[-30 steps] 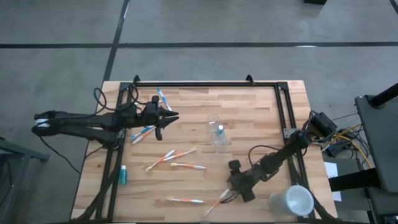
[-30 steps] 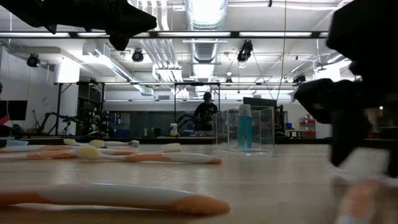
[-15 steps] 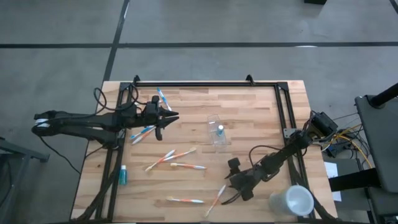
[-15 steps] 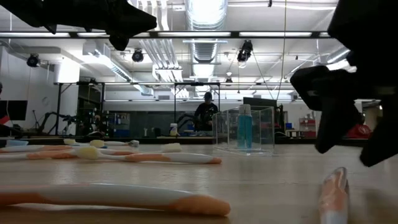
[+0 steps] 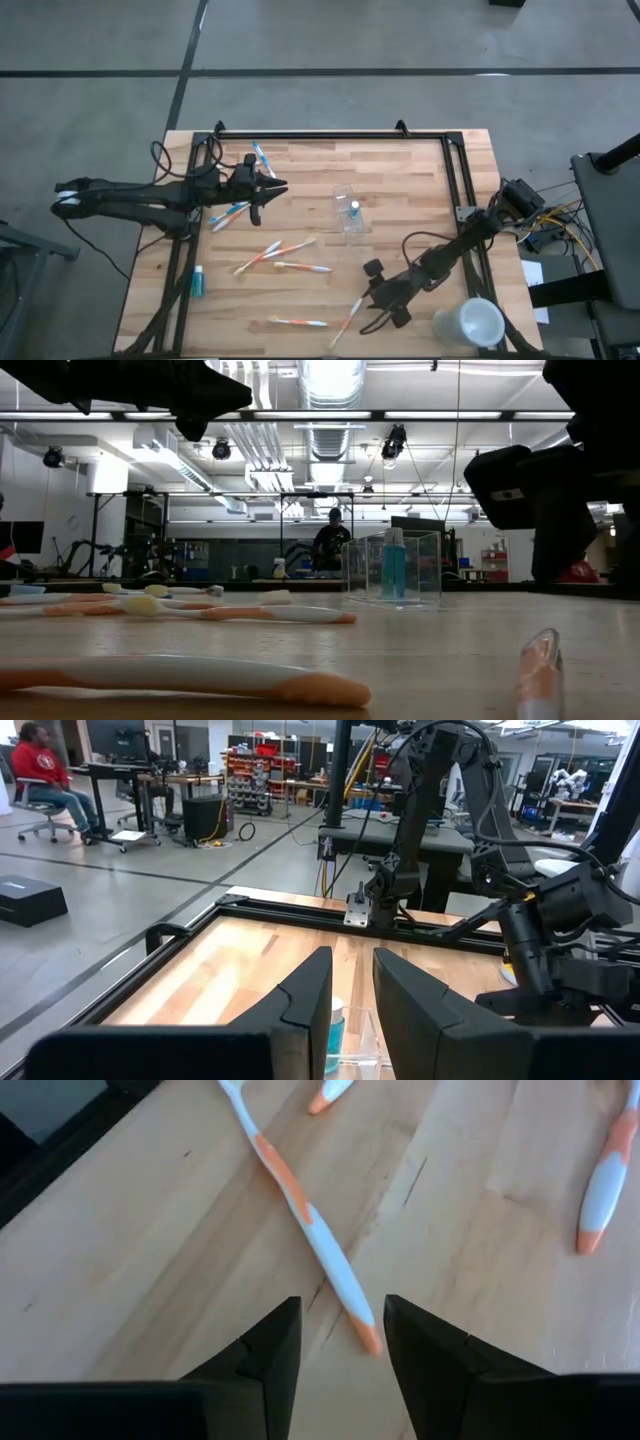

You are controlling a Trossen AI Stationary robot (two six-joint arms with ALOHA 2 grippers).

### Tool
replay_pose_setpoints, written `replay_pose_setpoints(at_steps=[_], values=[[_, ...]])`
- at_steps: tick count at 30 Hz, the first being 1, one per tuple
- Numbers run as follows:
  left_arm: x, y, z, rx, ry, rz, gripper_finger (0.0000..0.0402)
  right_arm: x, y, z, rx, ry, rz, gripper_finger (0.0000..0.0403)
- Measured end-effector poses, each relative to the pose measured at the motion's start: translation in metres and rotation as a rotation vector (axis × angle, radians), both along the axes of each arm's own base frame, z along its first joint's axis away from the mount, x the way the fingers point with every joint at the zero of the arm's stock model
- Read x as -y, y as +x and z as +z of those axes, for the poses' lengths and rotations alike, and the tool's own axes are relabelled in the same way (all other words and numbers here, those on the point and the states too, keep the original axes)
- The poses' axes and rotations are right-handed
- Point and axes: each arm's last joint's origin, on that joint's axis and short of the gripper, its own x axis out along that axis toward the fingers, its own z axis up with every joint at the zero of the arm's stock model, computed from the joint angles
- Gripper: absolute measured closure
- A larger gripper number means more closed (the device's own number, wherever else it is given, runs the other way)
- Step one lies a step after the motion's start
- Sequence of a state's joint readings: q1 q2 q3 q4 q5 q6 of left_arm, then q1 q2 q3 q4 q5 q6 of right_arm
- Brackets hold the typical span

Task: Pick & Place toothbrushing station
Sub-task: Put the orange toothbrush into transparent organizer

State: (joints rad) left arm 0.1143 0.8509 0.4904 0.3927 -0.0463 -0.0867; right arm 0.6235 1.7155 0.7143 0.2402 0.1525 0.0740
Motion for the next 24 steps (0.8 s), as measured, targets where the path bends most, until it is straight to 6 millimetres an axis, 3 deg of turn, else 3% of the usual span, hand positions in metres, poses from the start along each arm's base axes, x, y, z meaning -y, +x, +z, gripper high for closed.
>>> replay_pose_setpoints(at_steps=[24], values=[[0.000,0.000,0.000,0.000,0.000,0.000,0.0321,0.010,0.007,-0.001,0.007,-0.028,-0.001,0.0280]])
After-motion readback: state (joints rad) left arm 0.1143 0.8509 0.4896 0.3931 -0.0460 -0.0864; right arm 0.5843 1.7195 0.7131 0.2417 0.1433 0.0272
